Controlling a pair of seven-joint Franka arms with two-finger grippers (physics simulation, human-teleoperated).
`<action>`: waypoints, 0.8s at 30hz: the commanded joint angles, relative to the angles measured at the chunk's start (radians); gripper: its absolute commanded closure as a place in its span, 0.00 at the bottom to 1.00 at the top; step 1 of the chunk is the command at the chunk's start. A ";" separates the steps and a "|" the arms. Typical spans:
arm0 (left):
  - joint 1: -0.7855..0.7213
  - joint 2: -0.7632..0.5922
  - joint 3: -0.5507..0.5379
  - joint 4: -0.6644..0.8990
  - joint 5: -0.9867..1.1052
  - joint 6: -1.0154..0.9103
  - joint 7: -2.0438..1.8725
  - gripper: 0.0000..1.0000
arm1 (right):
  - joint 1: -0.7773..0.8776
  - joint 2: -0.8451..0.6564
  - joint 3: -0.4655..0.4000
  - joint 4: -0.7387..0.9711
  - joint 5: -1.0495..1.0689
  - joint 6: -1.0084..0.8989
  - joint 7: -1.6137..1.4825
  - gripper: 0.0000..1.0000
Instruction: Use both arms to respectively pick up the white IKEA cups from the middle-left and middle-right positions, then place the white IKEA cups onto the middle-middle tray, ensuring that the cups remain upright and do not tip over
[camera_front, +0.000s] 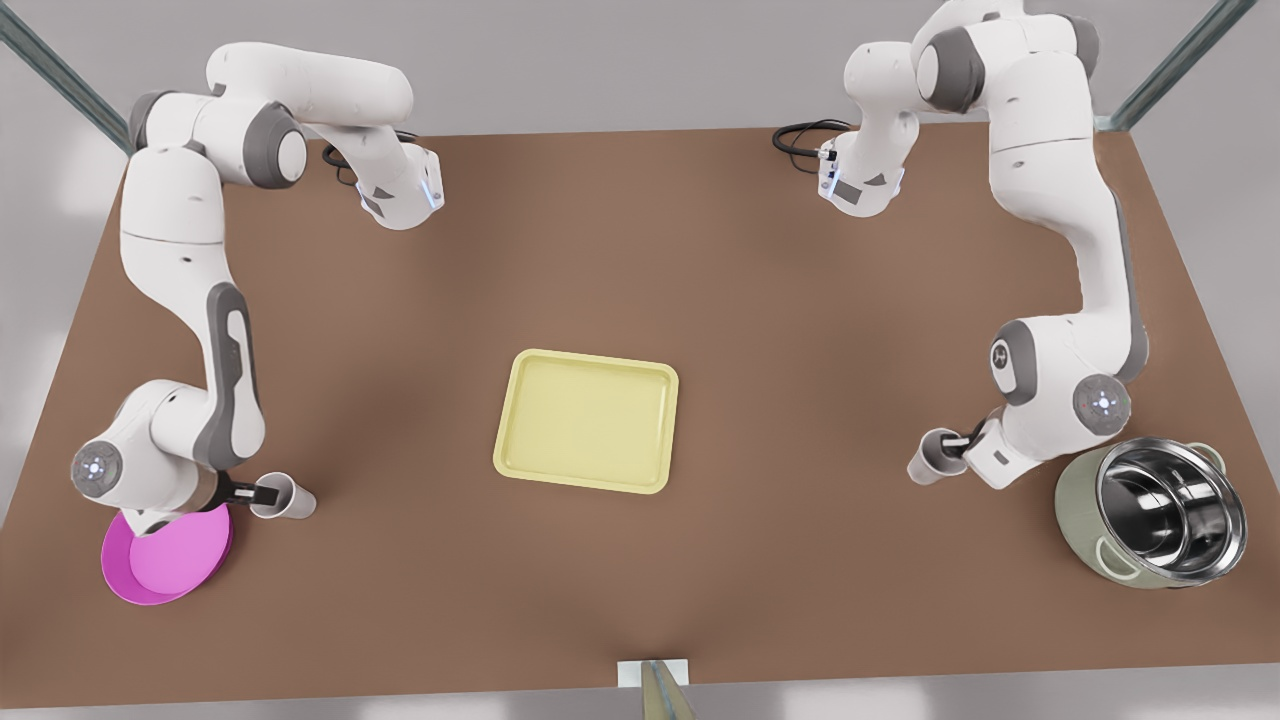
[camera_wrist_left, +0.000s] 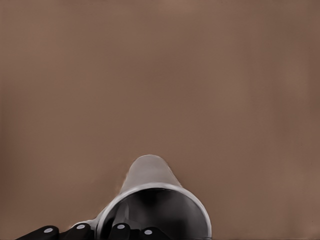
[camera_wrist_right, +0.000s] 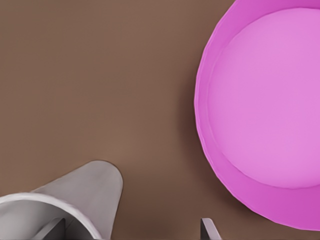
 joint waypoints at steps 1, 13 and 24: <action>-0.035 0.073 -0.118 0.129 -0.004 -0.187 -0.628 0.79 | 0.000 0.006 0.000 0.001 0.009 0.020 -0.027 0.01; -0.287 0.372 -0.265 0.477 -0.006 -0.023 -1.447 0.79 | 0.006 0.018 0.003 0.002 0.001 0.022 -0.035 0.71; -0.361 0.423 -0.291 0.477 -0.006 0.047 -1.490 0.79 | 0.198 -0.081 0.107 0.021 0.004 0.007 -0.029 0.77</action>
